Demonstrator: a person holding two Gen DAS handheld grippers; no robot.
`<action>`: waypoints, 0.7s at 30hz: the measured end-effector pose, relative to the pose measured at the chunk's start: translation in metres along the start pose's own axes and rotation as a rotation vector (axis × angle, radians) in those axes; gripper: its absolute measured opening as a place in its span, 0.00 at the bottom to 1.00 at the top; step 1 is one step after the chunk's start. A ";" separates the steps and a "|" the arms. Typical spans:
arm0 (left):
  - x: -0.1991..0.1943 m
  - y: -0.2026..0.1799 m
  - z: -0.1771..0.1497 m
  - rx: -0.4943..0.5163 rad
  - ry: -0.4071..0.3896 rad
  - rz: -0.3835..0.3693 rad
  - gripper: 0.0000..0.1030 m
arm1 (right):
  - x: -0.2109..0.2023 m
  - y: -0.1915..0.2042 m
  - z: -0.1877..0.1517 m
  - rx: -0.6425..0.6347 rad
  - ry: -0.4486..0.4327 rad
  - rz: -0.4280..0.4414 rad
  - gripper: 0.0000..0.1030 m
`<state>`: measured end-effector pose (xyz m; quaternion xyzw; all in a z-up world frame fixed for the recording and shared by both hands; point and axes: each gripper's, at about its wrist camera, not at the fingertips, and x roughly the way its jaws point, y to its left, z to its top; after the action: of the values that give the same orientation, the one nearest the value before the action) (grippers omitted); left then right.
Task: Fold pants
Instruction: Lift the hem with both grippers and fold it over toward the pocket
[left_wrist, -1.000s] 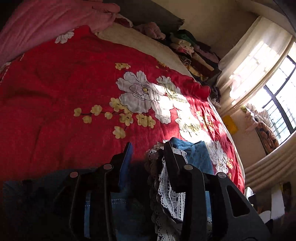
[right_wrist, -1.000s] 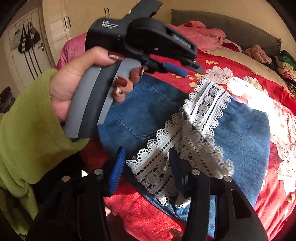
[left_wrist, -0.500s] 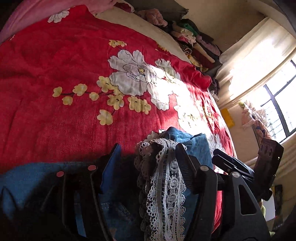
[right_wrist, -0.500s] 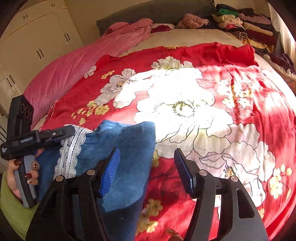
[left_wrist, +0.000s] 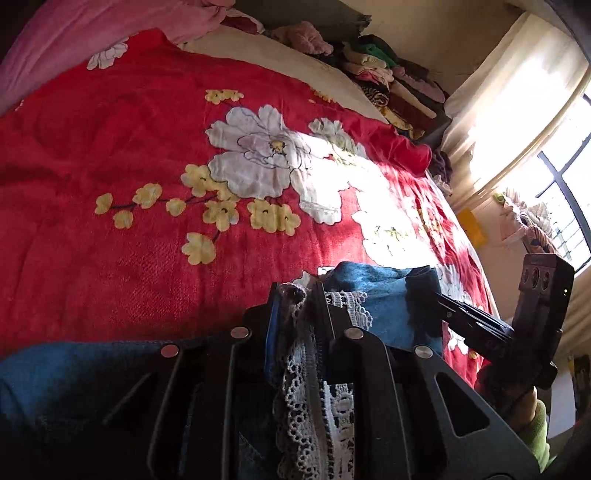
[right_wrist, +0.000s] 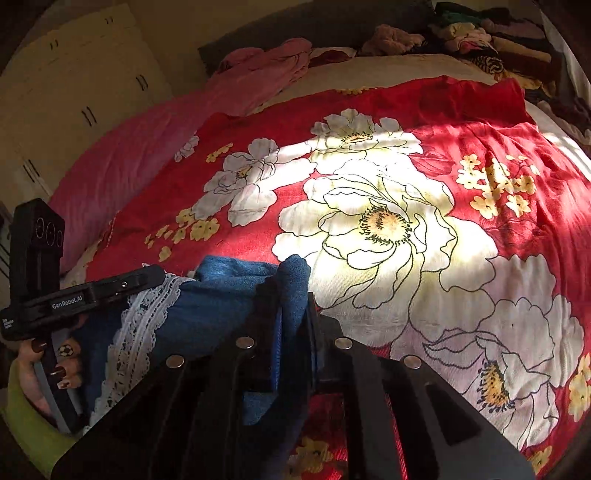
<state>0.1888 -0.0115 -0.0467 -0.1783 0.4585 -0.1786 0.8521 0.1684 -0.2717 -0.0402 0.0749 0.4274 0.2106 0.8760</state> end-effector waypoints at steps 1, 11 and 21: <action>0.003 0.003 -0.002 -0.002 0.004 0.010 0.14 | 0.005 0.003 -0.002 -0.026 0.008 -0.033 0.11; -0.020 0.004 -0.009 0.056 -0.018 0.115 0.32 | -0.012 -0.004 -0.012 -0.054 -0.049 -0.131 0.53; -0.064 -0.004 -0.014 0.110 -0.087 0.251 0.65 | -0.061 -0.004 -0.017 -0.025 -0.174 -0.123 0.83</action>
<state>0.1433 0.0128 -0.0056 -0.0804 0.4293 -0.0876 0.8953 0.1230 -0.3028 -0.0088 0.0554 0.3508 0.1546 0.9220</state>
